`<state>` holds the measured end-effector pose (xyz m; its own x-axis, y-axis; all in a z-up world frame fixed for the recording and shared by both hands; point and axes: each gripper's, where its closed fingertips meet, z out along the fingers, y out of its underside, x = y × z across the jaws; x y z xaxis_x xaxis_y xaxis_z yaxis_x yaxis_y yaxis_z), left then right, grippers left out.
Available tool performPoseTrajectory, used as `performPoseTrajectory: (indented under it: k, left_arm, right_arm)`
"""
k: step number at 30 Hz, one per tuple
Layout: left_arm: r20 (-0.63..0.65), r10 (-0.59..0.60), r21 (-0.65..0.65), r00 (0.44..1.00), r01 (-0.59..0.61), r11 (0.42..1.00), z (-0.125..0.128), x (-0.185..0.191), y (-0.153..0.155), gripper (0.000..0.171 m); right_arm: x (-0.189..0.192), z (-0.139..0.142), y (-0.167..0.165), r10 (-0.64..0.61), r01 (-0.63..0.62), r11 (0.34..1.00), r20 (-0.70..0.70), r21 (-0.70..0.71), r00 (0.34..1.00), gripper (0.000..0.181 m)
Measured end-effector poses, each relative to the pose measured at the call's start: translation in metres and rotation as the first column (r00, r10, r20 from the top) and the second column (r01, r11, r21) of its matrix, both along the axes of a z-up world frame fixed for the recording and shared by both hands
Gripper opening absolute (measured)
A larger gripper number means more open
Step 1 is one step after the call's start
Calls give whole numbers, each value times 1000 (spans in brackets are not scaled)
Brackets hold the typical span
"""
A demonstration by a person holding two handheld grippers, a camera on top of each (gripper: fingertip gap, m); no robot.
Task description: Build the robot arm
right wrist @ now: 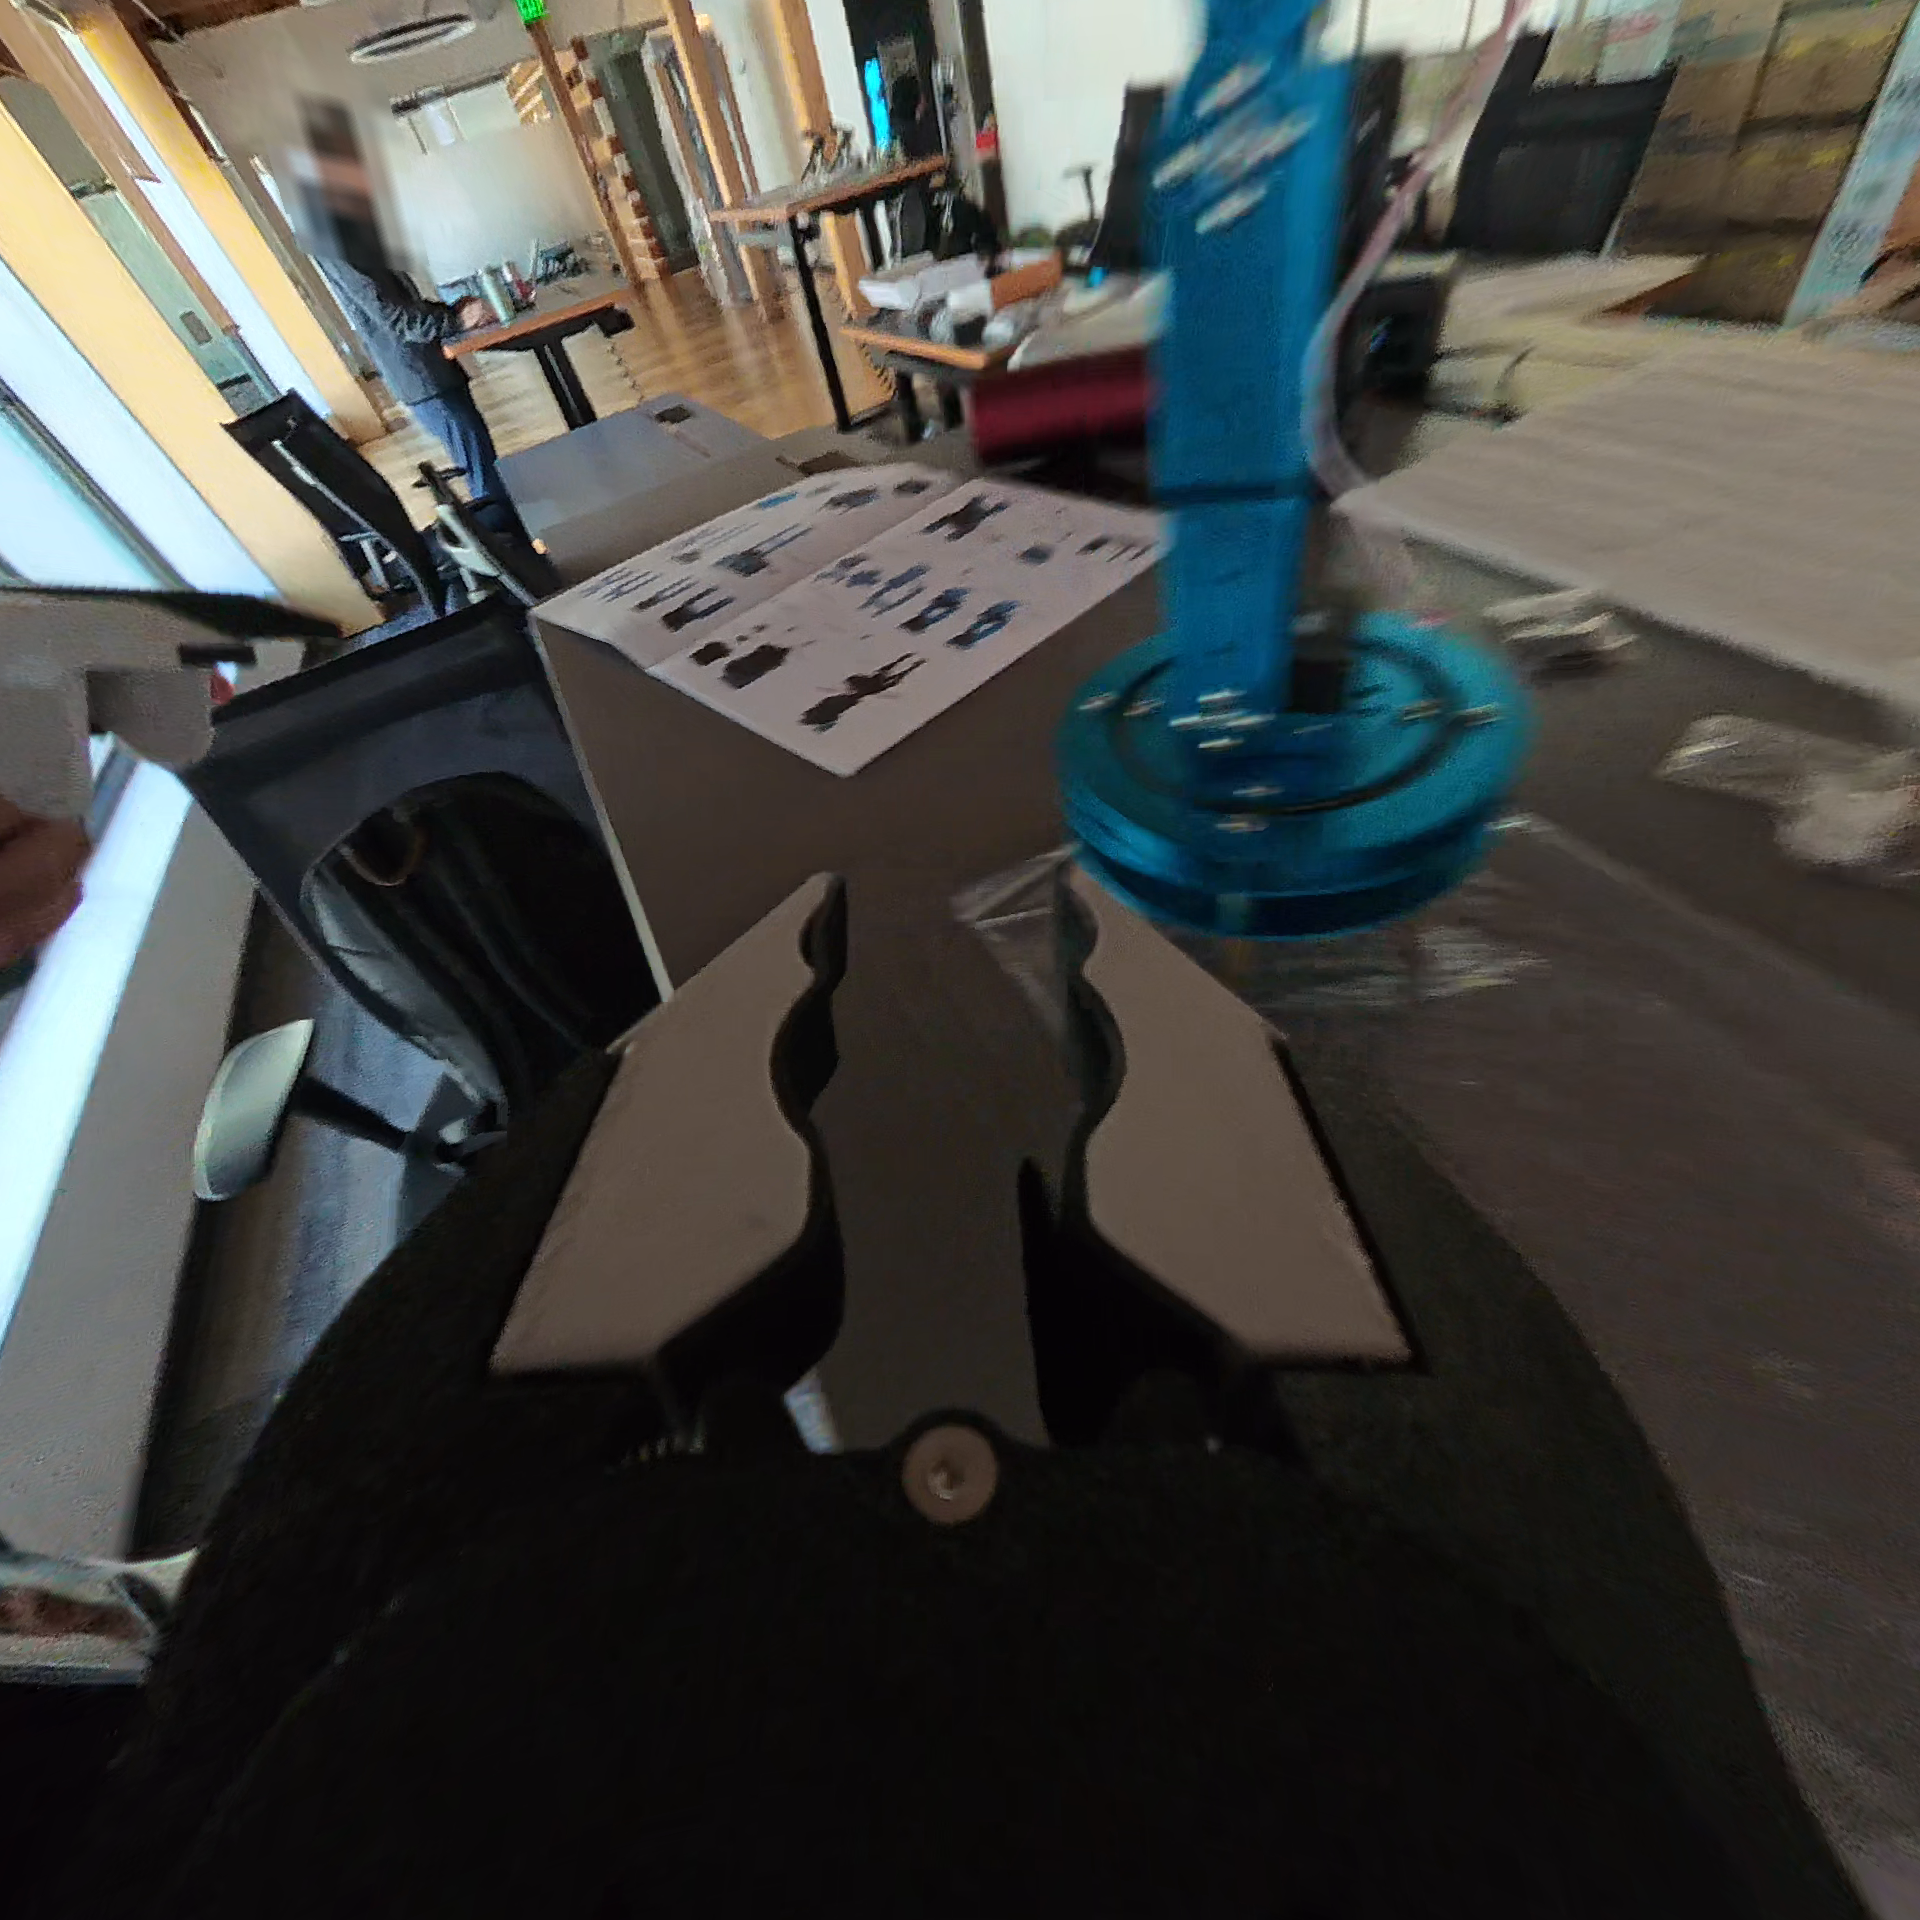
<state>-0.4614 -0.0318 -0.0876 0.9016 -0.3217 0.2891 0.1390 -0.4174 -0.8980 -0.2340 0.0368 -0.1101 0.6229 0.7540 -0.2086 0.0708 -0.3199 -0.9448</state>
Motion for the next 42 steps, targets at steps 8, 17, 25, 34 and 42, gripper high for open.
performPoseTrajectory:
  k: [8,17,25,34,42]
  left_arm:
    - [138,7,-183,990,18,983,-44,-44,-62,55]
    - [5,42,-226,999,-39,973,-72,-113,46,53]
    - [32,-95,-237,995,99,966,-90,-107,178,51]
    - [7,-337,-257,941,328,909,-98,-51,259,45]
    - [-22,-459,-334,888,426,841,-121,-25,263,45]
  right_arm:
    - [-150,-52,-37,90,-49,968,159,-245,983,58]
    - [-237,-75,22,204,-145,970,322,-197,925,62]
    - [-245,-91,141,121,-51,979,364,-195,924,60]
    - [-241,-107,169,154,-39,955,379,-293,912,49]
    - [-242,-111,165,74,33,971,426,-239,902,53]
